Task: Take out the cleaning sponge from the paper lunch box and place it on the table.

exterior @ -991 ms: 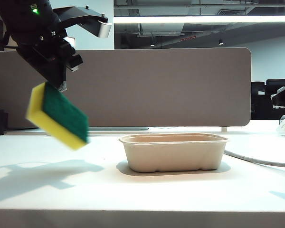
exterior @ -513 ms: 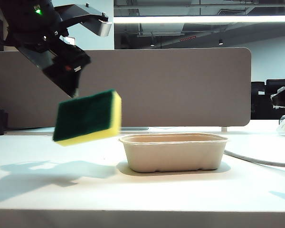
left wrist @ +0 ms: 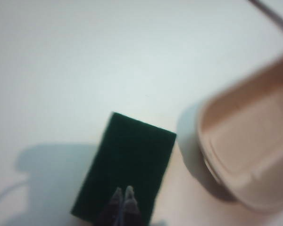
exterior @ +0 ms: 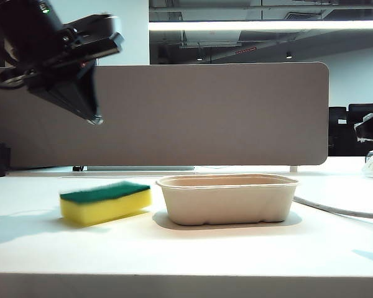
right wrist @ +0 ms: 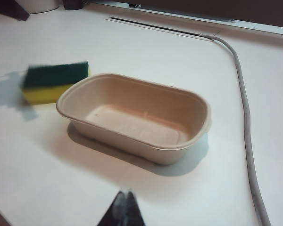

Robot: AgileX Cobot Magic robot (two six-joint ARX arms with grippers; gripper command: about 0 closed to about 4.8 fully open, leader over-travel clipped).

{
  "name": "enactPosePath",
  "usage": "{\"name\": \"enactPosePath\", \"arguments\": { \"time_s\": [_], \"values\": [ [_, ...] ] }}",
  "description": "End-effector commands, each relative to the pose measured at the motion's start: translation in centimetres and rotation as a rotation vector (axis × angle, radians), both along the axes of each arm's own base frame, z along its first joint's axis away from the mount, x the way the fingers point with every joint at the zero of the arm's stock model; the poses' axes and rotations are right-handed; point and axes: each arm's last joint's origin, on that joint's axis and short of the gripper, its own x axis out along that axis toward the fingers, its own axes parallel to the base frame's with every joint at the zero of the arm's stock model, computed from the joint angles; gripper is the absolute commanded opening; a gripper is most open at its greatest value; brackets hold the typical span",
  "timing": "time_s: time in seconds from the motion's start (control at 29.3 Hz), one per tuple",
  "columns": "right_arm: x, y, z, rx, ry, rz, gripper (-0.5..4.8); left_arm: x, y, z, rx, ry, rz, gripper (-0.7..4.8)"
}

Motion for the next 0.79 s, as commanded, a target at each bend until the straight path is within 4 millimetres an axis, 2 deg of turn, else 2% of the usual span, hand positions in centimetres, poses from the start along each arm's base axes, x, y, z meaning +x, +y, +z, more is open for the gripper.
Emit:
{"name": "enactPosePath", "arguments": {
  "time_s": [0.03, 0.1, 0.21, 0.27, 0.41, 0.58, 0.62, 0.68, 0.72, 0.79],
  "values": [
    [0.0, 0.0, 0.2, 0.011, -0.016, -0.001, -0.05, 0.6, 0.8, 0.4, -0.078, -0.001, 0.065, -0.05],
    [0.0, 0.0, 0.2, 0.011, -0.016, -0.001, -0.05, 0.6, 0.8, 0.4, -0.066, -0.008, 0.011, 0.16],
    [0.0, 0.0, 0.3, 0.015, -0.021, -0.001, -0.05, 0.5, 0.6, 0.4, -0.073, -0.005, -0.042, 1.47],
    [0.0, 0.0, 0.3, 0.017, -0.024, -0.001, -0.05, 0.4, 0.6, 0.5, -0.076, -0.004, -0.05, 1.67],
    [0.0, 0.0, 0.3, 0.017, -0.025, -0.001, -0.05, 0.2, 0.6, 0.9, -0.076, -0.024, -0.059, 1.66],
    [0.0, 0.0, 0.3, 0.018, -0.025, -0.001, -0.05, -0.9, 1.2, 2.5, -0.069, -0.104, -0.098, 1.62],
    [0.0, 0.0, 0.3, 0.017, -0.025, -0.001, -0.05, -1.2, 1.3, 2.9, -0.076, -0.12, -0.109, 1.4],
    [0.0, 0.0, 0.3, 0.018, -0.025, -0.001, -0.05, -2.1, 1.6, 4.0, -0.104, -0.164, -0.144, -0.24],
    [0.0, 0.0, 0.3, 0.018, -0.026, -0.001, -0.05, -2.6, 1.9, 4.6, -0.121, -0.187, -0.153, -0.01],
    [-0.1, -0.1, 0.4, 0.022, -0.032, -0.002, -0.05, -4.0, 2.5, 6.1, -0.16, -0.252, -0.168, -0.06]
  ]
}}
